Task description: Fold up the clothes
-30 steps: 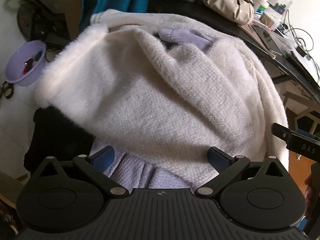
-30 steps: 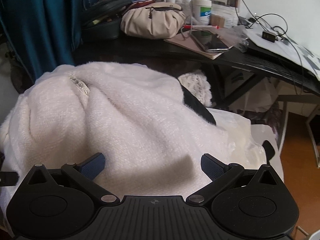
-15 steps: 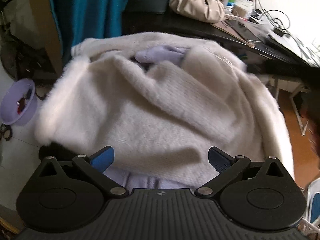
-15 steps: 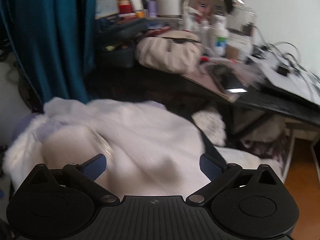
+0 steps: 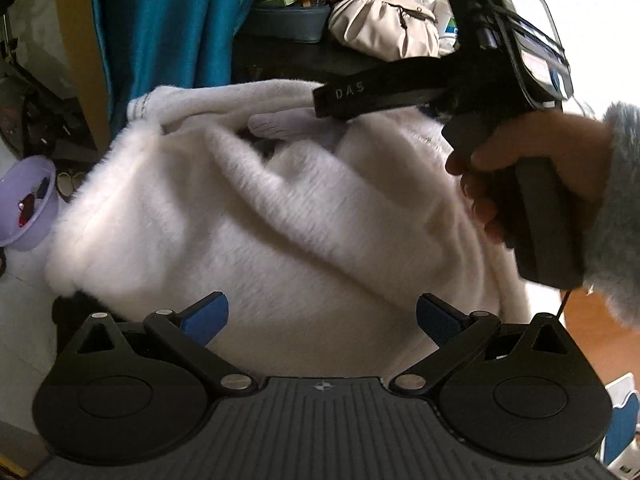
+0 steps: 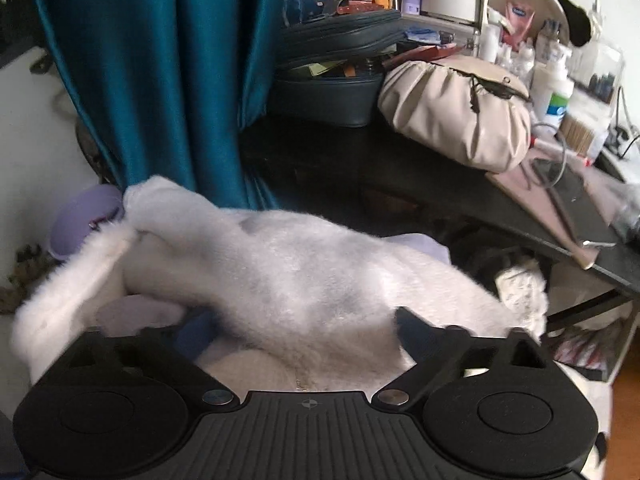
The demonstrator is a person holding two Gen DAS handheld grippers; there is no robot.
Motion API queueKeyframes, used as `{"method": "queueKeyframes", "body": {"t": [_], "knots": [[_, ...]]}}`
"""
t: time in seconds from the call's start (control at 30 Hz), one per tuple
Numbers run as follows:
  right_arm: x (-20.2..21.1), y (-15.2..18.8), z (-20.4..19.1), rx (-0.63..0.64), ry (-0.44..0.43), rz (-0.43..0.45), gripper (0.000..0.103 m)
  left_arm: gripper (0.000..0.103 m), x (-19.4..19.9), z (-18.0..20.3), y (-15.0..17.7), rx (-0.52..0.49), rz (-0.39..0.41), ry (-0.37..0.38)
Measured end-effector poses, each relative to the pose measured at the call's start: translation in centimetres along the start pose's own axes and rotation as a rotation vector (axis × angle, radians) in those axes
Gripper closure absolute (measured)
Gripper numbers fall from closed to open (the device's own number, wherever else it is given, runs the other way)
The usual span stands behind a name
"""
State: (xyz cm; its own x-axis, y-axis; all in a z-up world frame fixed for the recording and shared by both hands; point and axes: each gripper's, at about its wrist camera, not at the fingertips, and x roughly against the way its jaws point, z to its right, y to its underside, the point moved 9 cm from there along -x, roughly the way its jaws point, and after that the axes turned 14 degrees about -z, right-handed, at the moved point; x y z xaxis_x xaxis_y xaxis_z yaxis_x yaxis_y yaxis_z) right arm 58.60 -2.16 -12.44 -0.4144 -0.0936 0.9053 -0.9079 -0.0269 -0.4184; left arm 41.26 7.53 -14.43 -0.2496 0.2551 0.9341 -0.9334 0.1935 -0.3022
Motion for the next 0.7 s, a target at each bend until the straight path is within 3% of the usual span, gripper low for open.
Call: {"method": "queueKeyframes", "body": {"t": [0.07,0.1,0.17,0.27,0.33,0.37,0.47,0.57,0.7], "knots": [[0.7,0.4,0.5,-0.027,0.008,0.023,0.062,0.001,0.2,-0.1,-0.8,0.025,0.03,0.009],[1.2,0.7,1.1,-0.052,0.007,0.032,0.071,0.001,0.2,-0.2,-1.3,0.038,0.04,0.014],[2.2,1.1,2.5,-0.115,-0.034,0.052,0.079,0.001,-0.2,-0.5,-2.4,0.068,0.042,0.024],[4.4,1.6,4.4,-0.181,-0.077,0.108,0.084,0.002,-1.0,-0.5,-3.5,0.072,0.037,0.025],[6.6,1.9,5.6,-0.214,-0.094,0.168,0.086,0.034,-1.2,-0.5,-4.0,0.072,0.04,0.019],[7.9,2.2,6.4,-0.242,-0.112,0.203,0.086,0.06,-1.1,-0.5,-4.2,0.074,0.04,0.018],[12.2,3.8,8.9,-0.315,-0.154,0.295,0.087,0.086,0.0,-0.3,-4.3,0.062,0.043,0.02],[17.0,6.7,11.4,-0.394,-0.167,0.358,0.088,0.089,1.6,-0.5,-3.3,0.018,0.072,-0.026],[22.3,13.9,13.7,-0.521,-0.128,0.369,0.088,0.09,3.3,-2.1,-0.8,0.032,0.073,-0.008]]}}
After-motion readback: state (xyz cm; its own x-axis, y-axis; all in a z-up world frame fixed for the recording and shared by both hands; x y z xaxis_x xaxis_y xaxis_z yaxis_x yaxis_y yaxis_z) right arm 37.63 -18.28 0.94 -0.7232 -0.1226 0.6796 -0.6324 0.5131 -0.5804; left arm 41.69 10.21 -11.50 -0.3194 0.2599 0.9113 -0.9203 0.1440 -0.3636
